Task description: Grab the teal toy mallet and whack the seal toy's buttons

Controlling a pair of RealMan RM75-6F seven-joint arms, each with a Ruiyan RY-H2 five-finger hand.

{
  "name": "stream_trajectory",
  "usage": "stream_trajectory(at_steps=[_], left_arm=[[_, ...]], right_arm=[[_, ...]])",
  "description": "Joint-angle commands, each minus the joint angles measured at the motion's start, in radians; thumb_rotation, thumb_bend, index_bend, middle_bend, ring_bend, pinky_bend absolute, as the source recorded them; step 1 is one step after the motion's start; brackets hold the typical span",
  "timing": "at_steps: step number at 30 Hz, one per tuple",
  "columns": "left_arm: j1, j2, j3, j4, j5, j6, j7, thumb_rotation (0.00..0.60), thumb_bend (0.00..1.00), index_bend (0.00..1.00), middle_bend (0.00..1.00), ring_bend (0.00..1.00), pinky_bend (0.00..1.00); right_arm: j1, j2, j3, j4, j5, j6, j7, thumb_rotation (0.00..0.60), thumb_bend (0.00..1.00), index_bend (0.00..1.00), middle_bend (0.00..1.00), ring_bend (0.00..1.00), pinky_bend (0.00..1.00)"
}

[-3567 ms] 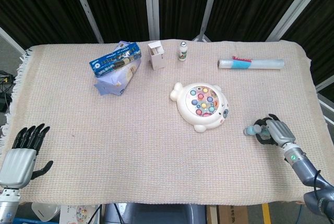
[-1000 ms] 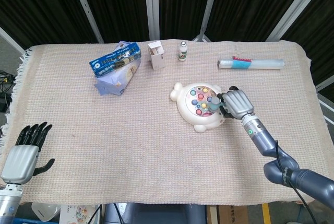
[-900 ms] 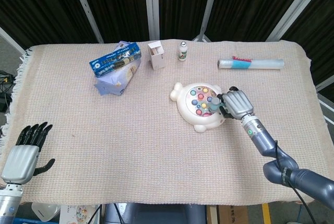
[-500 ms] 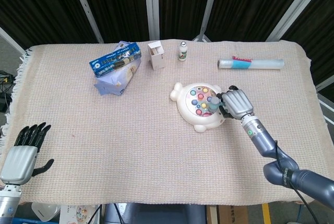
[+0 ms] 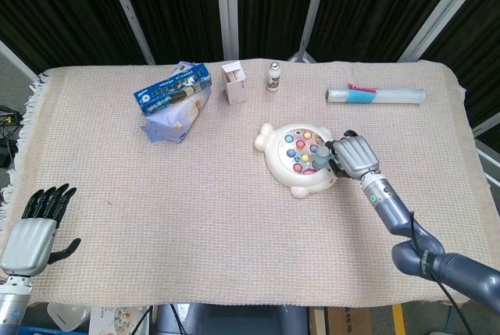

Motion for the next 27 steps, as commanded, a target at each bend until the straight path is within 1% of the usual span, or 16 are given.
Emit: stream_trajectory(at_steps=[1,5,10,13,16,22,27], left_arm=[[0.000,0.000,0.000,0.001,0.000,0.000,-0.001,0.600,0.24,0.00,0.00,0.00,0.00],[0.000,-0.001,0.002,0.004,0.005,0.002,-0.007,0.600,0.24,0.00,0.00,0.00,0.00],[0.005,-0.001,0.005,0.014,0.016,0.012,-0.024,0.600,0.24,0.00,0.00,0.00,0.00],[0.006,-0.001,0.008,0.018,0.022,0.014,-0.030,0.600,0.24,0.00,0.00,0.00,0.00],[0.009,0.000,0.009,0.021,0.027,0.020,-0.038,0.600,0.24,0.00,0.00,0.00,0.00],[0.013,0.003,0.012,0.021,0.028,0.023,-0.038,0.600,0.24,0.00,0.00,0.00,0.00],[0.013,0.004,0.014,0.010,0.034,0.024,-0.025,0.600,0.24,0.00,0.00,0.00,0.00]], right_arm=[[0.002,0.001,-0.001,0.000,0.001,0.001,-0.003,0.600,0.78,0.91,0.78,0.54,0.21],[-0.002,0.021,0.004,-0.027,-0.001,0.020,-0.009,0.600,0.78,0.91,0.78,0.54,0.21],[-0.025,0.073,0.014,-0.089,-0.005,0.066,-0.004,0.600,0.78,0.91,0.78,0.54,0.21],[-0.047,0.103,0.008,-0.121,-0.014,0.090,0.007,0.600,0.78,0.91,0.78,0.54,0.21],[-0.077,0.120,-0.009,-0.133,-0.024,0.110,0.032,0.600,0.78,0.91,0.78,0.54,0.21],[-0.136,0.113,-0.064,-0.091,-0.077,0.132,0.123,0.600,0.78,0.88,0.78,0.50,0.17],[-0.163,0.069,-0.087,-0.003,-0.120,0.145,0.225,0.600,0.78,0.86,0.78,0.48,0.15]])
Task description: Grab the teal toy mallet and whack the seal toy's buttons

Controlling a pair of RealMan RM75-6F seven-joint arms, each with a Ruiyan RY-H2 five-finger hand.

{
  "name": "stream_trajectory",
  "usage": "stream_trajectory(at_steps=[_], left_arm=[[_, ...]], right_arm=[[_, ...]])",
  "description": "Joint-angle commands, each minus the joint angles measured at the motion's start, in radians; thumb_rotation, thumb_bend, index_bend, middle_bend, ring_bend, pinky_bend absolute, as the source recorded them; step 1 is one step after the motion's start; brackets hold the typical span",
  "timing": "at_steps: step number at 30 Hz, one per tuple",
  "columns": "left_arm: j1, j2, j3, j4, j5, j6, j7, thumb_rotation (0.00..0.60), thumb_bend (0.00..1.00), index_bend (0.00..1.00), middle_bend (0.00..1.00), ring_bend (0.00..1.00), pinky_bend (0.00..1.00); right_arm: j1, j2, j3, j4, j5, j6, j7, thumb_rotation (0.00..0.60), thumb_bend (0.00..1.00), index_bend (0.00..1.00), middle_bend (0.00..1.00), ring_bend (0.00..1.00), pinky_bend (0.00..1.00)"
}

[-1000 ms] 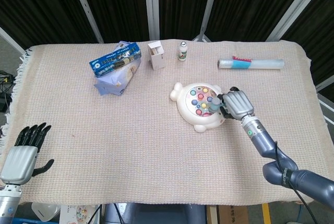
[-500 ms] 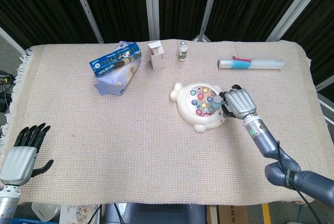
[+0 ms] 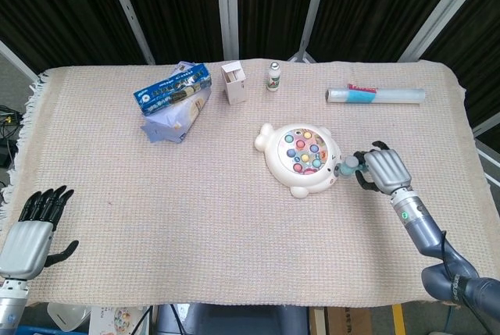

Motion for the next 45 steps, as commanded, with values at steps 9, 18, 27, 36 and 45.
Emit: stream_trajectory(at_steps=[9,18,27,36,45], left_arm=[[0.009,0.009,0.006,-0.027,0.011,0.014,0.030,0.600,0.24,0.00,0.00,0.00,0.00],[0.012,0.012,0.007,-0.044,0.014,0.017,0.047,0.600,0.24,0.00,0.00,0.00,0.00],[0.010,0.012,0.005,-0.053,0.013,0.013,0.058,0.600,0.24,0.00,0.00,0.00,0.00],[0.008,0.012,0.002,-0.054,0.009,0.011,0.061,0.600,0.24,0.00,0.00,0.00,0.00],[0.008,0.011,0.001,-0.055,0.008,0.009,0.063,0.600,0.24,0.00,0.00,0.00,0.00]], right_arm=[[-0.040,-0.138,-0.050,0.266,-0.079,-0.013,0.225,0.600,0.78,0.75,0.71,0.42,0.12],[-0.043,-0.184,-0.064,0.389,-0.099,-0.062,0.339,0.600,0.78,0.59,0.57,0.30,0.07],[-0.047,-0.186,-0.067,0.418,-0.113,-0.078,0.380,0.600,0.69,0.49,0.51,0.23,0.04],[-0.051,-0.178,-0.064,0.412,-0.117,-0.083,0.386,0.600,0.48,0.46,0.49,0.21,0.04],[-0.057,-0.173,-0.061,0.410,-0.113,-0.094,0.392,0.600,0.38,0.44,0.48,0.20,0.03]])
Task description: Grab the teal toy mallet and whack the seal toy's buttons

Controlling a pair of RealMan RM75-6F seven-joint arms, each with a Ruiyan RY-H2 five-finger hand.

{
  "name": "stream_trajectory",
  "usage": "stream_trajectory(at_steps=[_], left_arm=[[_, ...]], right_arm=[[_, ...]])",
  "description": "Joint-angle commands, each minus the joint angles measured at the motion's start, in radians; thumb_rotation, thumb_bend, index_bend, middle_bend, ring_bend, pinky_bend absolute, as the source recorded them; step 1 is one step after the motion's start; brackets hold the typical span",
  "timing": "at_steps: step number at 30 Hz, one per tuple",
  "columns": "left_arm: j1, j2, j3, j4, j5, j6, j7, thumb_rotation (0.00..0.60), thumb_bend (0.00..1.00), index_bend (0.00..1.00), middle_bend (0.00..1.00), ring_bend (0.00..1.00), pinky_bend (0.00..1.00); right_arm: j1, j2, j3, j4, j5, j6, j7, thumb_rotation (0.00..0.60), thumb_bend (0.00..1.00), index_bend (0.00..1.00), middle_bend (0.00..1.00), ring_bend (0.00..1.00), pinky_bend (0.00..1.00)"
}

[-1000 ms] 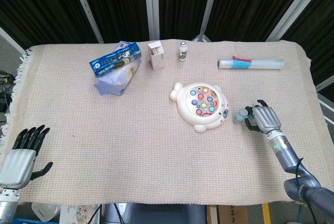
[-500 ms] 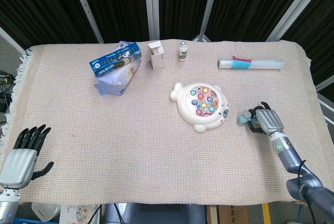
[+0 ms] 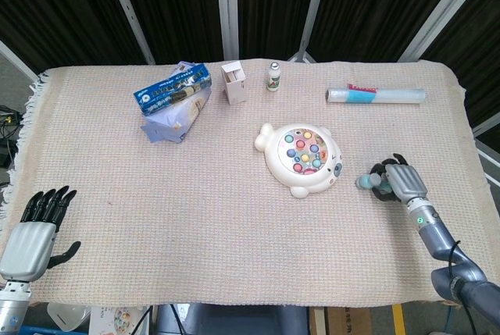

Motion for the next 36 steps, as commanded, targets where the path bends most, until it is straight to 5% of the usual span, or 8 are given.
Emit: stream_trajectory(at_steps=[1,8,16,19,28,36], left_arm=[[-0.001,0.000,-0.001,0.000,0.000,-0.001,0.001,0.600,0.24,0.00,0.00,0.00,0.00],[-0.002,-0.003,-0.001,-0.001,-0.001,-0.004,0.004,0.600,0.24,0.00,0.00,0.00,0.00],[-0.003,-0.005,-0.003,0.001,-0.003,-0.004,-0.001,0.600,0.24,0.00,0.00,0.00,0.00],[-0.002,-0.003,-0.005,0.003,-0.004,-0.001,-0.005,0.600,0.24,0.00,0.00,0.00,0.00],[0.002,-0.011,-0.015,0.021,-0.010,0.013,-0.038,0.600,0.24,0.00,0.00,0.00,0.00],[0.017,-0.032,-0.023,0.058,0.003,0.053,-0.074,0.600,0.22,0.00,0.00,0.00,0.00]], right_arm=[[-0.001,0.000,0.001,0.001,0.001,-0.004,0.001,0.600,0.37,0.44,0.48,0.19,0.02],[0.001,0.014,0.004,-0.014,0.003,-0.018,-0.001,0.600,0.29,0.34,0.41,0.14,0.00],[0.004,0.070,0.014,-0.092,0.018,-0.036,-0.024,0.600,0.24,0.03,0.19,0.00,0.00],[-0.010,0.110,0.024,-0.150,0.021,-0.002,-0.028,0.600,0.24,0.00,0.13,0.00,0.00],[-0.144,0.287,0.026,-0.406,0.005,0.243,-0.092,0.600,0.24,0.00,0.11,0.00,0.00],[-0.325,0.294,-0.012,-0.530,-0.028,0.528,-0.175,0.600,0.23,0.01,0.11,0.00,0.00]])
